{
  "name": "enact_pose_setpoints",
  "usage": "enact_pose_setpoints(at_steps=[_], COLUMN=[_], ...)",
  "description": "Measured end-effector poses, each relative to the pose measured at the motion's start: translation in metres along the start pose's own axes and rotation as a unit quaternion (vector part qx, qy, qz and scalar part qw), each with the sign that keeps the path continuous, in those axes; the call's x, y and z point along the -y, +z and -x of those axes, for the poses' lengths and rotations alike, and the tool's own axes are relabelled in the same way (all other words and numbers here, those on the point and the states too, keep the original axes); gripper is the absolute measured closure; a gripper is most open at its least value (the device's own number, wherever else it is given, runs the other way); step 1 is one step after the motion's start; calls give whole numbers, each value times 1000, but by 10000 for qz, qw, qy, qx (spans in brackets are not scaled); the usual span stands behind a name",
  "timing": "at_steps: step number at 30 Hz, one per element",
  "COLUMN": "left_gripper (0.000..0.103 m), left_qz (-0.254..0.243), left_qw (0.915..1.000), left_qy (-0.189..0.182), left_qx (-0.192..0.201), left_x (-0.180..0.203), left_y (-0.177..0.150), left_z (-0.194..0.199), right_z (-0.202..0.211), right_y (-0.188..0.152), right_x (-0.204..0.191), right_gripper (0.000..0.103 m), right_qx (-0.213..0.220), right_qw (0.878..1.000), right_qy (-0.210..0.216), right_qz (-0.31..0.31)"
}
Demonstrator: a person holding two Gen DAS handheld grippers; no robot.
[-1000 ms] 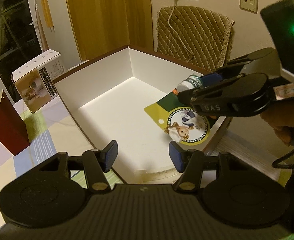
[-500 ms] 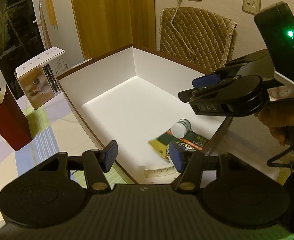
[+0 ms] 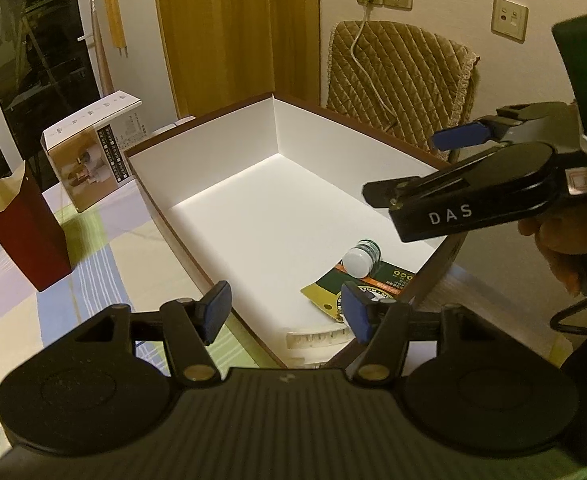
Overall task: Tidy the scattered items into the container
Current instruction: 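Open the right gripper to drop the green card into the box, then withdraw both grippers from the box back toward the table items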
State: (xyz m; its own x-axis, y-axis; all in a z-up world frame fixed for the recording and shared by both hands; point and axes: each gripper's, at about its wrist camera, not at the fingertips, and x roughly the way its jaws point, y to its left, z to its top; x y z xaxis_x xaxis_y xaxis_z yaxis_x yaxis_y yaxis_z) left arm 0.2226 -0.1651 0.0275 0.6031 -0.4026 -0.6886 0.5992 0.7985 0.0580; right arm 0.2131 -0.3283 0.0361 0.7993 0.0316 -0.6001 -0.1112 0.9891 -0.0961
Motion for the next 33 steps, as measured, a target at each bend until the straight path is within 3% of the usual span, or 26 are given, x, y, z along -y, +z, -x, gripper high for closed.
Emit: enact_pose_setpoints(at_steps=[6,10,15,33], left_gripper=[33,16,1,1], left_qz=[70,186,248,772], left_qw=[9999,9997,9989,9948], left_qy=[66,137,283,643], left_qx=[32,127,275,164], left_x=[1,1,1,-9], left_y=[0,1,2,-32], left_z=[8,14,26,87], right_z=[10,20,35,92], right_y=[2,4,5,-2], right_x=[5,7,7,-35], right_gripper=[7,7,7,7], right_qx=[22,40,99,177], right_qw=[9999,9999,9997,9991], right_qy=[-79,-111,-120,176], right_qz=[-61,-116,-183,-336])
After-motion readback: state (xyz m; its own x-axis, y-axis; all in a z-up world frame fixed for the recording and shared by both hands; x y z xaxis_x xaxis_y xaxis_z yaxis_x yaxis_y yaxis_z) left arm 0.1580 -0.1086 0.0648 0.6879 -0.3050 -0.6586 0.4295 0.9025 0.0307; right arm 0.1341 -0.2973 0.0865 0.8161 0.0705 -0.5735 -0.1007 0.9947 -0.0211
